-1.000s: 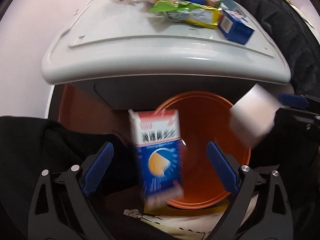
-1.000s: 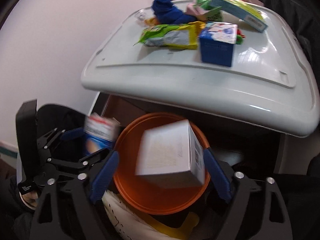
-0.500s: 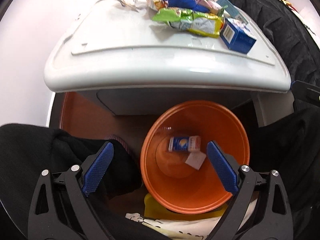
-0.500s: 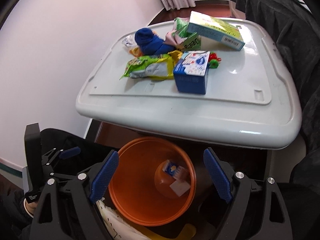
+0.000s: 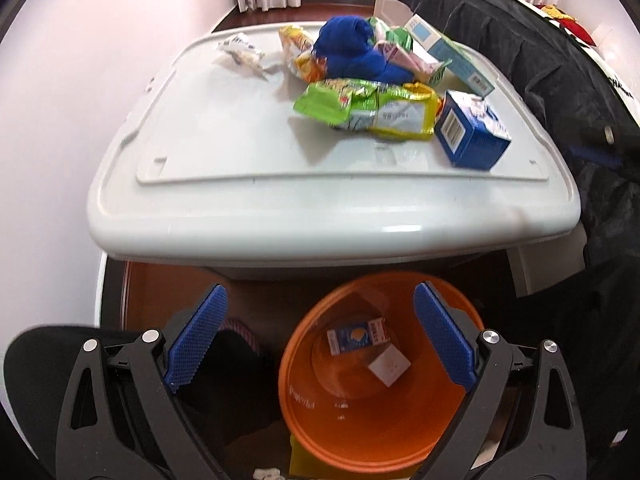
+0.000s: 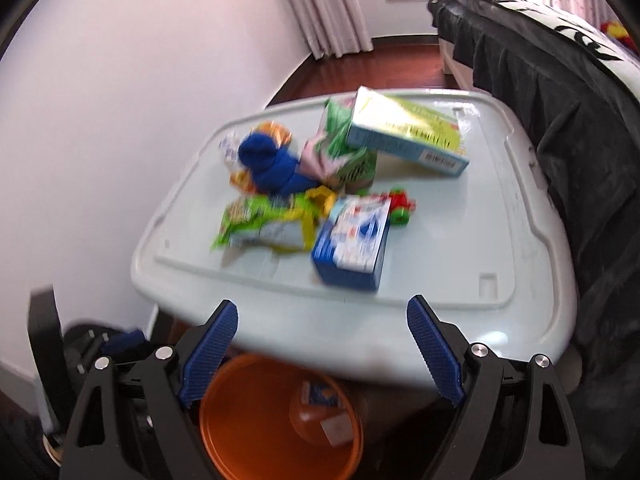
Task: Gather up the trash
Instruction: 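Grasp the green-yellow medicine box with the right gripper and lift it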
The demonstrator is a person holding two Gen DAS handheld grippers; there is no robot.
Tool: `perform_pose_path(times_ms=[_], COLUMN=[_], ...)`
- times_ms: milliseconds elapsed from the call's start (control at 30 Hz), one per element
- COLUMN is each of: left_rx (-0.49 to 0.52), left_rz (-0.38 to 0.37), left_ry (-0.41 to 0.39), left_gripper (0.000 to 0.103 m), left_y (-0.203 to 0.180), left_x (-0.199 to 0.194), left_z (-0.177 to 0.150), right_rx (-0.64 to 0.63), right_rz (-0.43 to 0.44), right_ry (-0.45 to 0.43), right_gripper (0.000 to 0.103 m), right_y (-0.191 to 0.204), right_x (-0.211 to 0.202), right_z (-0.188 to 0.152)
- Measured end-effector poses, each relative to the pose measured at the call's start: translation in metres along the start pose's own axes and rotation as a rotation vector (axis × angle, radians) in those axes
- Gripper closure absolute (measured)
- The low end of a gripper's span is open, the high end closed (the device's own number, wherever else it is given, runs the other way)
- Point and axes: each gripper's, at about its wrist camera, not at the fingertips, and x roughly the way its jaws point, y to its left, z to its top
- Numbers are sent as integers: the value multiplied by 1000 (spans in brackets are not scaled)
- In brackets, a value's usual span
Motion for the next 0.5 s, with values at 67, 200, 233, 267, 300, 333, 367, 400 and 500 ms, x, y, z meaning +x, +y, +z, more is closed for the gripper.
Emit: perform_pose_path(times_ms=[67, 200, 233, 267, 300, 333, 367, 400, 500], left_rx=[4, 23, 29, 36, 44, 51, 60, 68, 84], left_rz=[6, 18, 23, 28, 31, 35, 37, 38, 38], left_ry=[-10, -32, -37, -43, -48, -52, -56, -61, -70], left_gripper=[11, 11, 11, 11, 11, 11, 11, 11, 11], left_y=[-2, -9, -10, -12, -13, -13, -14, -15, -16], left_x=[4, 12, 13, 15, 17, 18, 20, 21, 24], left_z=[7, 19, 21, 24, 27, 28, 31, 32, 38], right_rx=[70, 279, 340, 416, 472, 532, 599, 642, 754], right_rz=[29, 131, 164, 203, 230, 259, 300, 326, 380], right_ry=[-23, -50, -56, -61, -62, -65, -68, -69, -86], right_gripper=[18, 18, 18, 18, 18, 18, 18, 18, 16], right_y=[-12, -43, -52, -62, -69, -76, -84, -88, -99], right_x=[6, 30, 37, 46, 53, 61, 72, 80, 103], right_z=[18, 50, 56, 63, 66, 70, 73, 75, 82])
